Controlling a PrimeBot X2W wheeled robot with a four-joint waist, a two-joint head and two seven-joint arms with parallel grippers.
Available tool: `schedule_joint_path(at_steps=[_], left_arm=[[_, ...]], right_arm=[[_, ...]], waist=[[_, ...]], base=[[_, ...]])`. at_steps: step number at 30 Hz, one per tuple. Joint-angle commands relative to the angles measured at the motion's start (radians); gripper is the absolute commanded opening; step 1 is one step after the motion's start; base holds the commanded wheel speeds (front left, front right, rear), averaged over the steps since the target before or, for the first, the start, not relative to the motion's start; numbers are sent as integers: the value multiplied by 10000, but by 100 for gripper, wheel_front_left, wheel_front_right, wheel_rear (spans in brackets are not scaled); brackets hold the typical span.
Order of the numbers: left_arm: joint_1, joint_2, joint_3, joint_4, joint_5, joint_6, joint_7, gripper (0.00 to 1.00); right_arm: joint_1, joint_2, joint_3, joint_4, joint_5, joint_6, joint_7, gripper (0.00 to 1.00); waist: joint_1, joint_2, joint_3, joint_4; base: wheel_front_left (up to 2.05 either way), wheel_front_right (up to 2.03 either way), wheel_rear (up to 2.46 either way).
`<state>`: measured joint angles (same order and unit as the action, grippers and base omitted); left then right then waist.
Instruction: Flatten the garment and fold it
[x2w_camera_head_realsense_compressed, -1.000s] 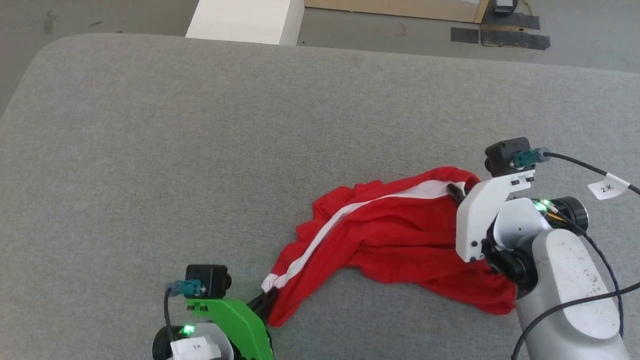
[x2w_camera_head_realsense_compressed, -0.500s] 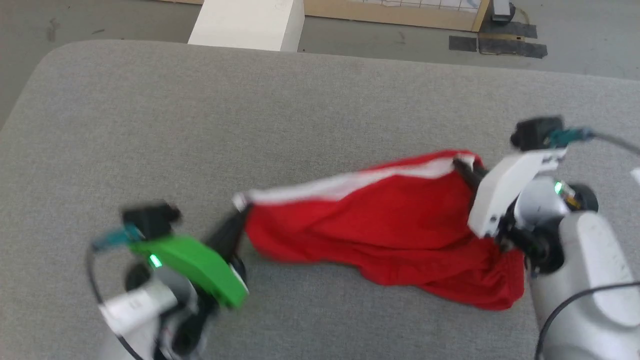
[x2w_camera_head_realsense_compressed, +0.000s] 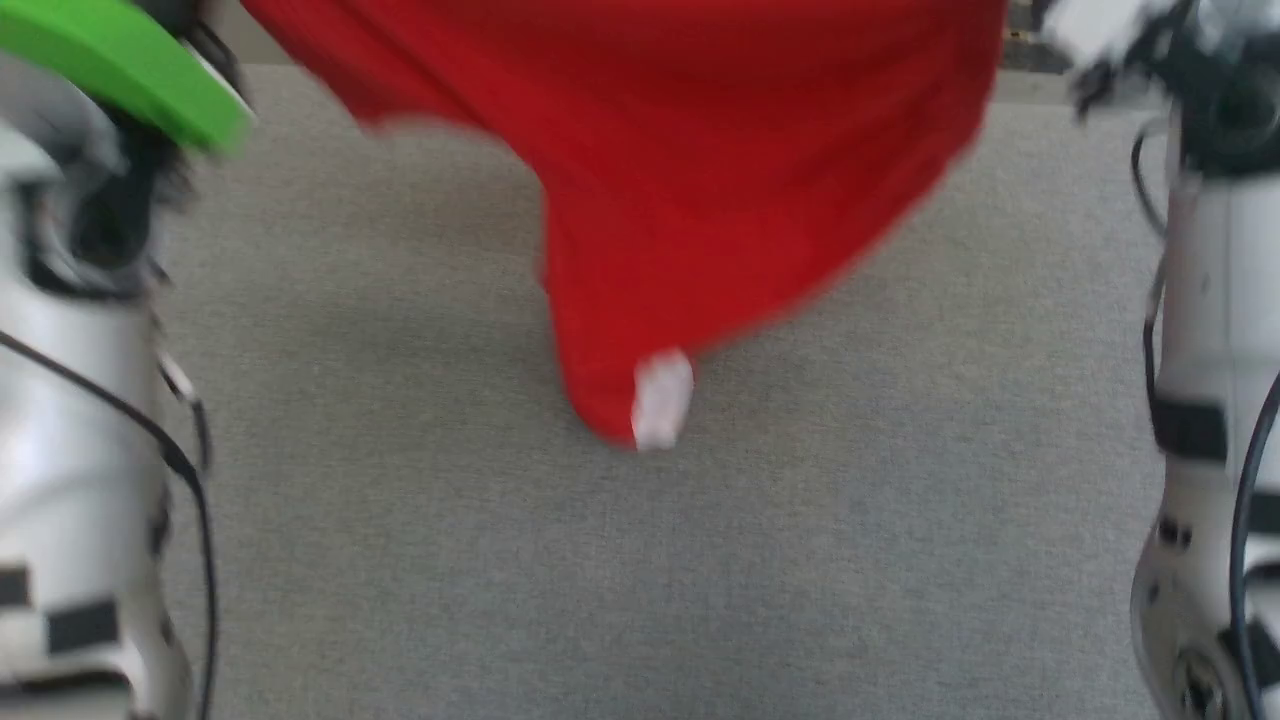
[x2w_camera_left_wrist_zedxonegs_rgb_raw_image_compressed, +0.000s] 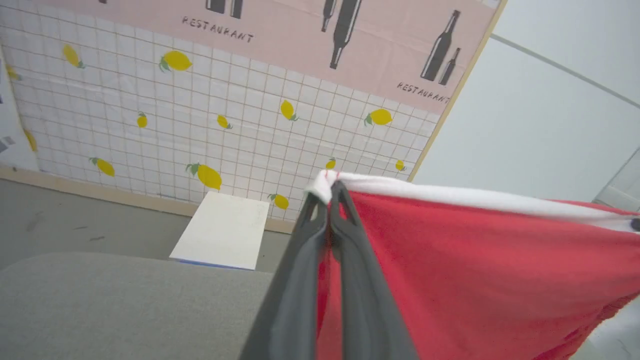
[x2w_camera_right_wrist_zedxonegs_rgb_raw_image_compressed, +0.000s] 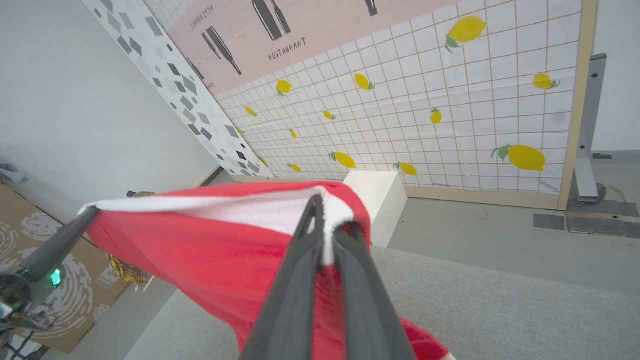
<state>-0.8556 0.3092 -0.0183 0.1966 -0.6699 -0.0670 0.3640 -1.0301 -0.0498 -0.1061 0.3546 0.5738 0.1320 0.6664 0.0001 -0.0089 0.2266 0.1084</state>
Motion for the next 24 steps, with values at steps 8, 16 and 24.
schedule_joint_path(at_steps=[8,16,24], left_arm=[[-3007,851,215,2484,883,-70,-1699,0],[-3481,898,-104,4137,869,-490,-2985,0],[-1013,1116,-460,3713,456,-619,-3835,0]], right_arm=[[-3088,-4,366,2468,-601,-13,-2657,0],[-3315,-4,1287,3774,-97,-13,-3555,0],[58,-16,2252,1595,1593,-13,-2856,0]], waist=[[-1,89,893,-679],[-1,89,1038,-649],[-1,89,222,-430]], base=[[0,0,0],[0,0,0],[0,0,0]])
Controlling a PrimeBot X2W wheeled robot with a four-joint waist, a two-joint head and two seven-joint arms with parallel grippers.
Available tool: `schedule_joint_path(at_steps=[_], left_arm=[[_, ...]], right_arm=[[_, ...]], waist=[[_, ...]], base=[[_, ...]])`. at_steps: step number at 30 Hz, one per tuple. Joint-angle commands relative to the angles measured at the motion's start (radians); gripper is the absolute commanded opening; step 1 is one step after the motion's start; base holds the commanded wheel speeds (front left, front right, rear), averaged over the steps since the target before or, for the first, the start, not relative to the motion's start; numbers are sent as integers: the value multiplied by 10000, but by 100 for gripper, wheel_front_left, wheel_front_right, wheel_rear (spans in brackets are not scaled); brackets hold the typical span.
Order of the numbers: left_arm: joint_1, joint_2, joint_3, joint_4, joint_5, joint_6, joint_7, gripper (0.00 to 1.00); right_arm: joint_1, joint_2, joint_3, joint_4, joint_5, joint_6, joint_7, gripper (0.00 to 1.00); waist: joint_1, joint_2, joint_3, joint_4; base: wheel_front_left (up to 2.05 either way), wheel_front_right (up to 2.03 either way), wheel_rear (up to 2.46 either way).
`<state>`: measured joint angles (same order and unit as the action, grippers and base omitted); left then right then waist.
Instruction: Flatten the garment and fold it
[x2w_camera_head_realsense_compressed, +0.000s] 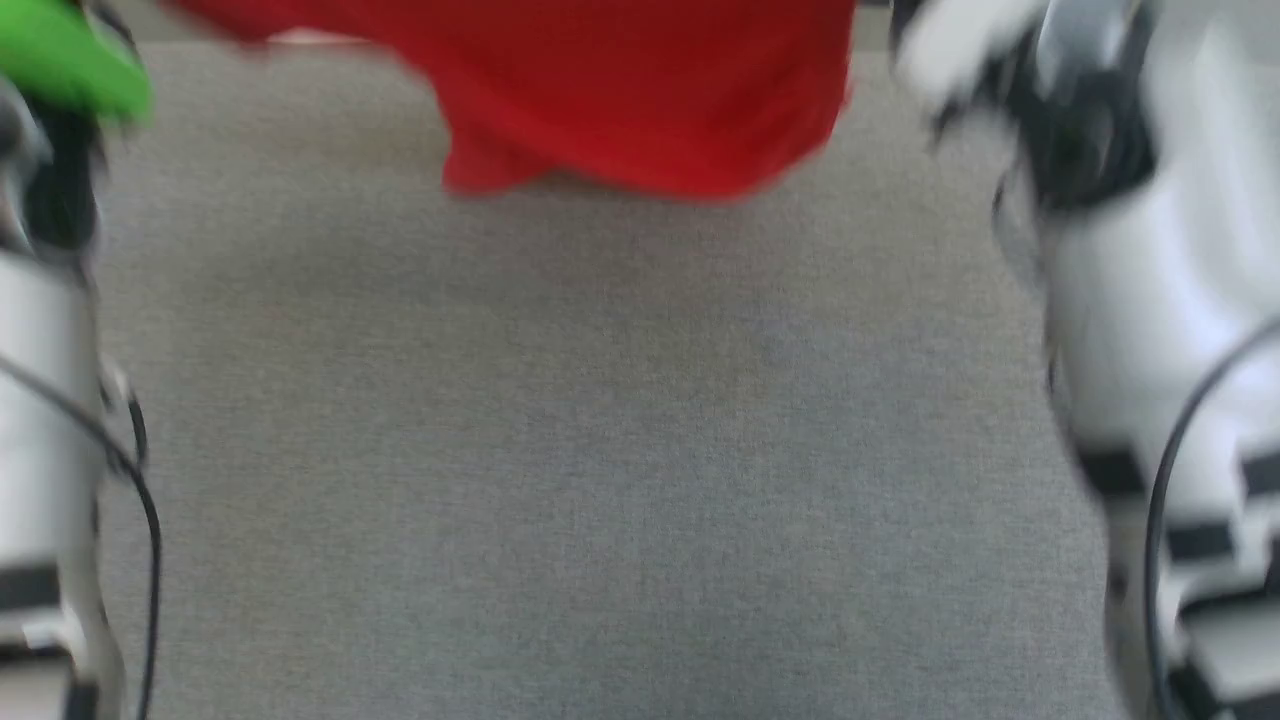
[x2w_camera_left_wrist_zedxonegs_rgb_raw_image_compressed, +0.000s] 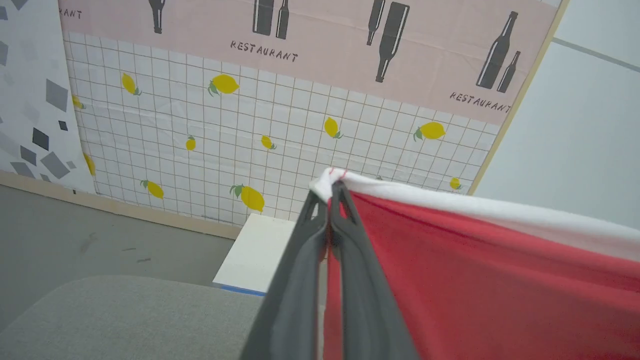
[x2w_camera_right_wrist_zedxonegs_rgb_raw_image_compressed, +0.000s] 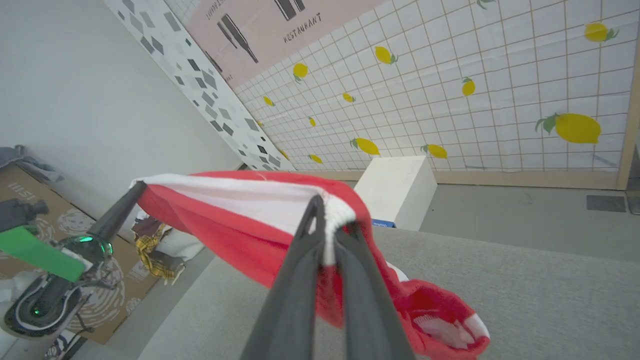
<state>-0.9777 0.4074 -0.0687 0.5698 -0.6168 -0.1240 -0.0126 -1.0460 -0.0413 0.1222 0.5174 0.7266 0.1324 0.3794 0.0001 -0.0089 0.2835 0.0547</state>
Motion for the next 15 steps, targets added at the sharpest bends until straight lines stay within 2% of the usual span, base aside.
schedule_joint_path(at_steps=[1,3,6,11,15], left_arm=[[730,132,64,-255,-160,-50,-104,0],[1781,139,200,-847,-318,46,-131,0],[3451,-32,347,-1908,-508,451,-4,0],[6657,-496,513,-3950,-847,1519,678,0],[9012,-805,602,-5261,-1109,2373,1384,0]], right_arm=[[908,-173,28,-530,216,-17,267,0],[2160,-424,112,-1461,211,-17,638,0],[4057,-656,-50,-2717,174,-17,1184,0],[7161,-818,-359,-4585,39,-17,2498,0],[9080,-1045,-433,-5578,-148,-17,3439,0]], waist=[[-1,89,-512,127],[-1,89,-803,156],[-1,89,-1239,250],[-1,89,-1874,384],[-1,89,-2266,447]], base=[[0,0,0],[0,0,0],[0,0,0],[0,0,0],[0,0,0]])
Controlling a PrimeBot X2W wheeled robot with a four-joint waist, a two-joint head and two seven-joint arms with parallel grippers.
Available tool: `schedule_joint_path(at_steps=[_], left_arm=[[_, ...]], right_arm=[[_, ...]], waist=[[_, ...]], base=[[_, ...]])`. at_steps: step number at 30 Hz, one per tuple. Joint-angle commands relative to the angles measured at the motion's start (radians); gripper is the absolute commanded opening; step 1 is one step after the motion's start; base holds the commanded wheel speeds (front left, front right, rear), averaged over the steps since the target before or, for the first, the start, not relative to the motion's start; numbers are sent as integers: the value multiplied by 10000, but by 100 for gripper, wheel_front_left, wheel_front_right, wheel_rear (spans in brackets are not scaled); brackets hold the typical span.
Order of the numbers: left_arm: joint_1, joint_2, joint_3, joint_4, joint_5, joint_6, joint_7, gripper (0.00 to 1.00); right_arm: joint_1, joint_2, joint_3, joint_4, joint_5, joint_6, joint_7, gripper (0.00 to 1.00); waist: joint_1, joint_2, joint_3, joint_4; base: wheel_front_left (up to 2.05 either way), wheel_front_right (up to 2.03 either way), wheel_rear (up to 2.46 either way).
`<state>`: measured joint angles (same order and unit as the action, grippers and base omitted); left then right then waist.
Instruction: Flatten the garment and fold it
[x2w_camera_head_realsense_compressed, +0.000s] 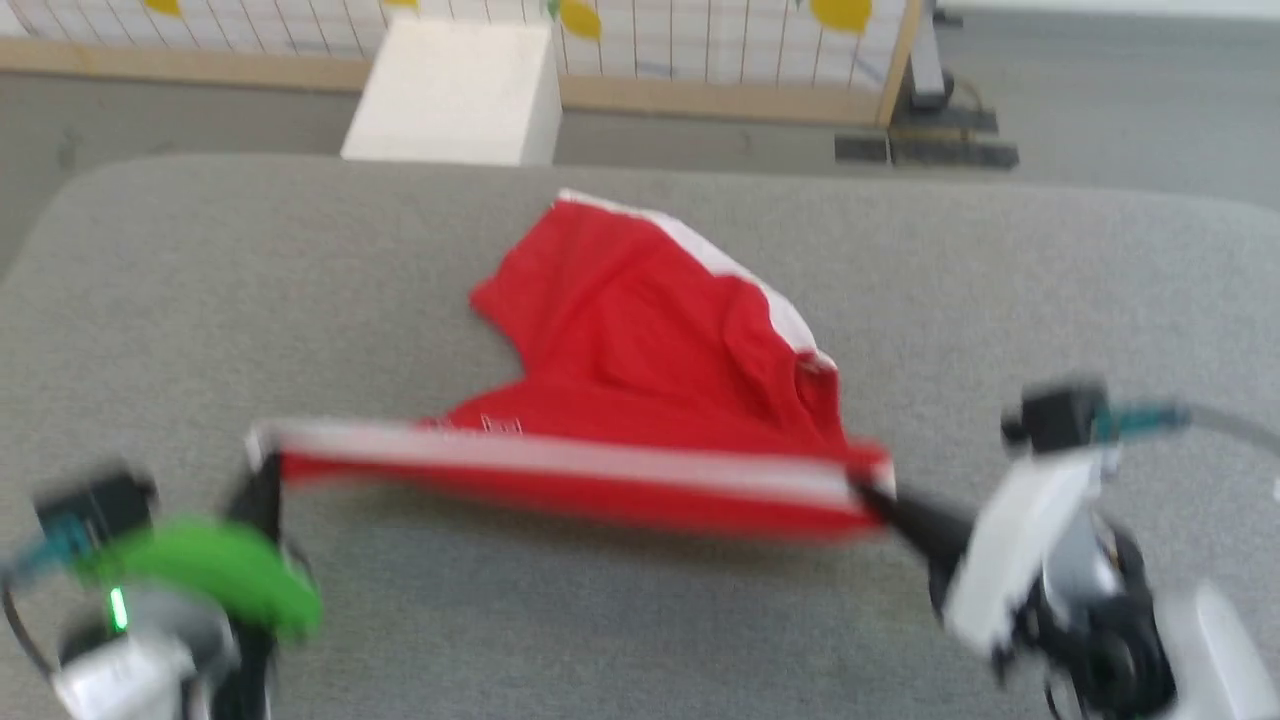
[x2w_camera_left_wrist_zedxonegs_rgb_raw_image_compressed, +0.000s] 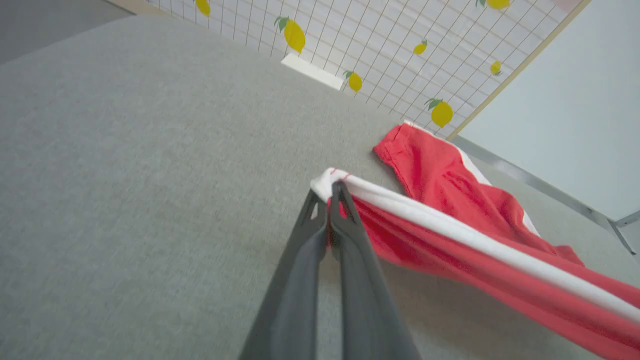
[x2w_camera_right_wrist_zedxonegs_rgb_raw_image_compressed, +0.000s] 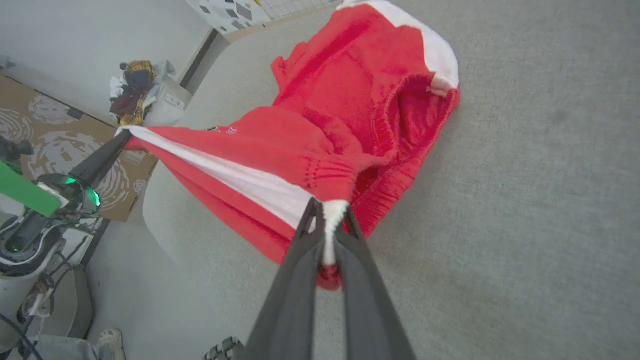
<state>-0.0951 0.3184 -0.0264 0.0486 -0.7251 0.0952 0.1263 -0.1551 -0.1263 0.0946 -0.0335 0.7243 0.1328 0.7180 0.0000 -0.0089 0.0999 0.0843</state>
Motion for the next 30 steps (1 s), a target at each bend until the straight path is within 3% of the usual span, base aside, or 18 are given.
schedule_joint_path(at_steps=[1,8,11,17,20,24,30], left_arm=[[650,86,175,-257,-10,376,177,0],[3221,35,-353,-1165,-157,1413,2005,0],[3774,88,-595,-1401,-264,1661,2730,0],[4359,165,-841,-2055,-573,1692,3469,0],[4469,183,-813,-2391,-653,1736,3565,0],[4083,233,-628,-2829,-503,1624,3129,0],[2259,373,-759,-2609,-85,981,2445,0]], right_arm=[[530,-273,-150,-225,-247,-21,222,0],[2519,-576,-241,-869,-1427,-21,1261,0],[2985,-684,-561,-1013,-2144,-21,1763,0],[3543,-434,-1440,-1421,-3589,-21,3056,0],[3622,-97,-1562,-1701,-3734,-21,3533,0],[3363,350,-1614,-2127,-3389,-21,3282,0],[2660,608,-1788,-2067,-3545,-21,2520,0]], waist=[[0,89,-501,162],[0,89,-773,236],[0,89,-799,253],[0,89,-767,188],[0,89,-707,136],[0,89,-528,95],[0,89,-35,42]], base=[[0,0,0],[0,0,0],[0,0,0],[0,0,0],[0,0,0],[0,0,0],[0,0,0]])
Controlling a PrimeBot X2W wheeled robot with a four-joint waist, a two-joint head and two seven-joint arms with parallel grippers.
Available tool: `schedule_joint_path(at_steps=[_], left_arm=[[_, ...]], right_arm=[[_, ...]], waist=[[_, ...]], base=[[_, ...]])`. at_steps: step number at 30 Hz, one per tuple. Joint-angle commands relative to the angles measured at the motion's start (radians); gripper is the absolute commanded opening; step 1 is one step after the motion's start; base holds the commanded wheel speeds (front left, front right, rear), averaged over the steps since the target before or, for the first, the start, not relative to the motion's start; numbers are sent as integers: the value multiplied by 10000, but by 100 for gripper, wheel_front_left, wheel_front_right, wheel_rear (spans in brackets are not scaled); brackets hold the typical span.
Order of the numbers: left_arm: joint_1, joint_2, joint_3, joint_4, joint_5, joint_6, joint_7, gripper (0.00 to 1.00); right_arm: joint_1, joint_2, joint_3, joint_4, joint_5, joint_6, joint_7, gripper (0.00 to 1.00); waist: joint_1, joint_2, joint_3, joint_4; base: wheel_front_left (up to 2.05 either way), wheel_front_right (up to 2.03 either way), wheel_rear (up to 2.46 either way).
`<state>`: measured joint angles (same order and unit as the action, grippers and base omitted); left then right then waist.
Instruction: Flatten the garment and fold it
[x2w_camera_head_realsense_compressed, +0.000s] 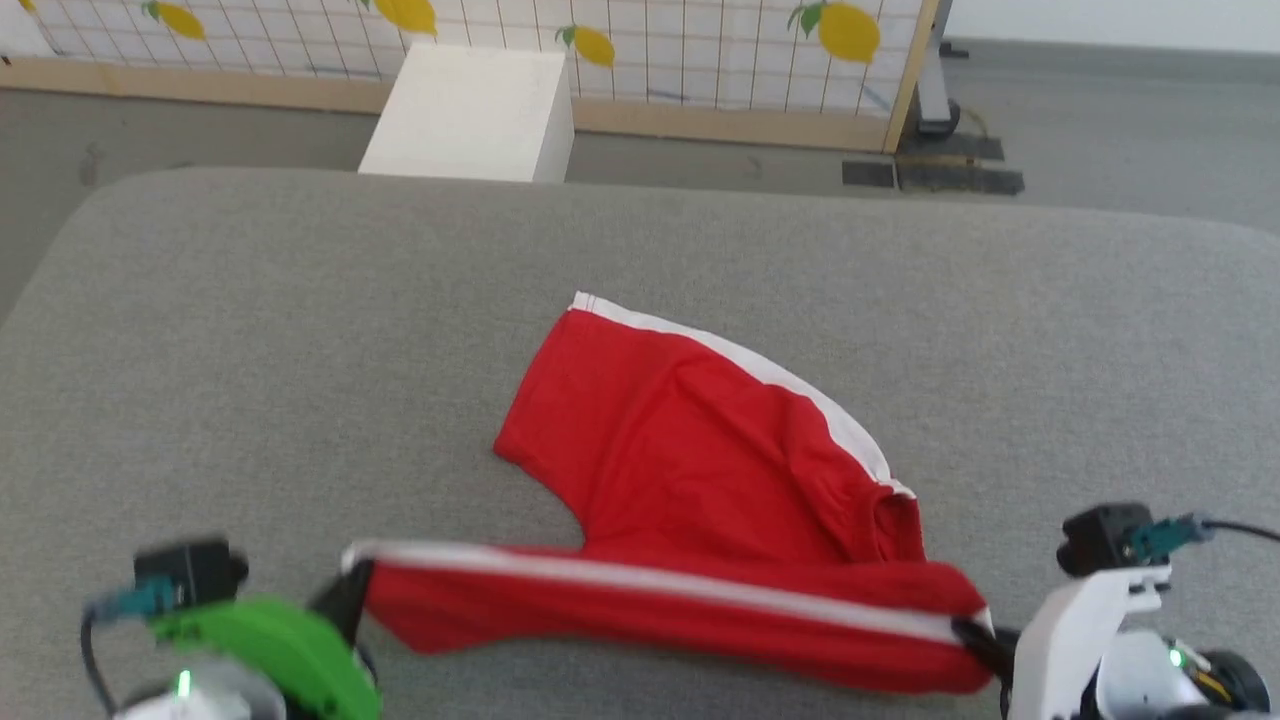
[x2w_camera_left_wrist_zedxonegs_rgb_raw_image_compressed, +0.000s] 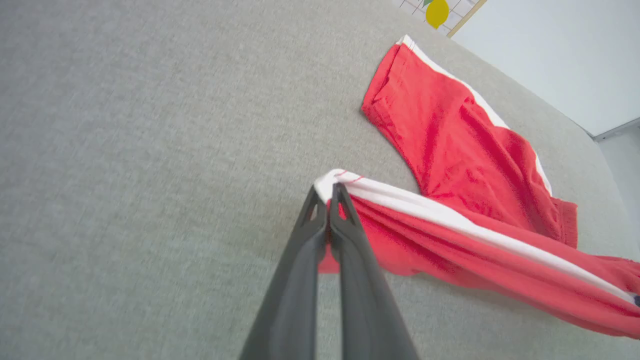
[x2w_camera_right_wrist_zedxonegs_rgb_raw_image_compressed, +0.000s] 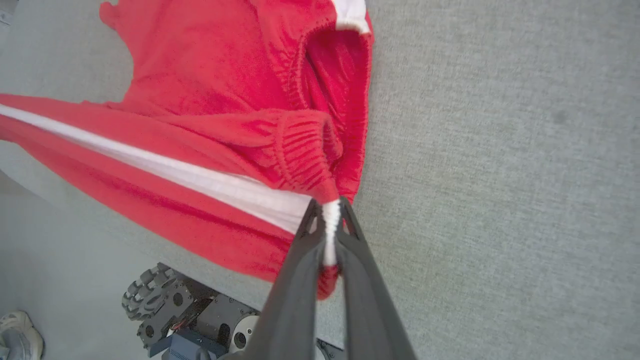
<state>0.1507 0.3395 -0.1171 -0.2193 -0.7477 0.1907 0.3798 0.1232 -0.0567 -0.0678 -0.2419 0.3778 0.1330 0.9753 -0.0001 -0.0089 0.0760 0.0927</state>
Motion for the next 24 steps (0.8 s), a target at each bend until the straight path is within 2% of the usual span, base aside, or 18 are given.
schedule_joint_path(at_steps=[1,6,13,18,24], left_arm=[[-642,181,70,269,199,-140,-168,0],[-2840,107,-390,1644,301,-1006,-396,0],[-5920,-77,-1066,4245,682,-2230,-832,0],[-7467,-185,-1348,5806,882,-2679,-1122,0],[-8709,-123,-1687,7050,1090,-2972,-1372,0]], right_arm=[[-287,-56,-181,73,-90,-23,-171,0],[-1085,29,-379,355,-214,-23,-709,0],[-2024,60,-320,834,-150,-23,-1258,0],[-2409,62,-102,1093,23,-23,-1635,0],[-2819,63,192,1293,148,-23,-1990,0]], waist=[[1,89,338,-70],[1,89,1081,-194],[1,89,2051,-600],[1,89,2639,-992],[1,89,3184,-1357]], base=[[0,0,0],[0,0,0],[0,0,0],[0,0,0],[0,0,0]])
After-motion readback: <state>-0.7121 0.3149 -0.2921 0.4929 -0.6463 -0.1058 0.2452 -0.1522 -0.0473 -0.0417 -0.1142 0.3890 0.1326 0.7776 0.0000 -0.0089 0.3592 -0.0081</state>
